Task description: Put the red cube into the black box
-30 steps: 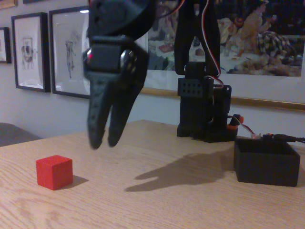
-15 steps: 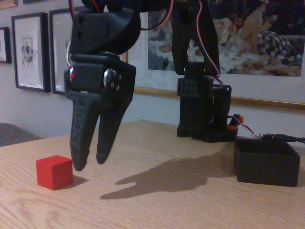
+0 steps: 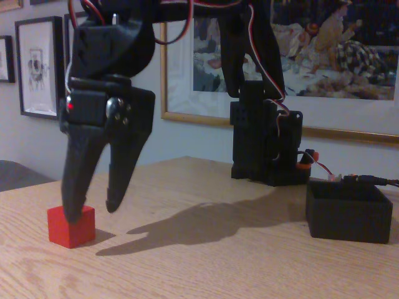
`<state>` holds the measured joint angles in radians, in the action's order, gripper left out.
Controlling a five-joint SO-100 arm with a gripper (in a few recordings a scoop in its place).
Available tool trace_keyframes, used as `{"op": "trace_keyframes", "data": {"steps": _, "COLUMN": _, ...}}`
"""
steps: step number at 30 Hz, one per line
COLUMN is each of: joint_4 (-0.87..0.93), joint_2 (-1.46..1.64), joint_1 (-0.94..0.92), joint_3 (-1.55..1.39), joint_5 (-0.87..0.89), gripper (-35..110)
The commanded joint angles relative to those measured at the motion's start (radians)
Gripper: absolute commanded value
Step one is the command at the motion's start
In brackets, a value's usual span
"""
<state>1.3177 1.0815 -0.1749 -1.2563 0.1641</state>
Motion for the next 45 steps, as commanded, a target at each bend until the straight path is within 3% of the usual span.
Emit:
{"op": "trace_keyframes", "data": {"steps": 1, "joint_4": 0.011, "joint_2": 0.009, "joint_1": 0.012, "joint_3": 0.023, "joint_5": 0.015, "gripper": 25}}
{"op": "trace_keyframes", "data": {"steps": 25, "joint_4": 0.032, "joint_2": -0.075, "joint_1": 0.077, "joint_3": 0.115, "joint_5": 0.048, "gripper": 23}}
{"op": "trace_keyframes", "data": {"steps": 45, "joint_4": 0.092, "joint_2": -0.146, "joint_1": 0.069, "joint_3": 0.204, "joint_5": 0.049, "gripper": 9}}
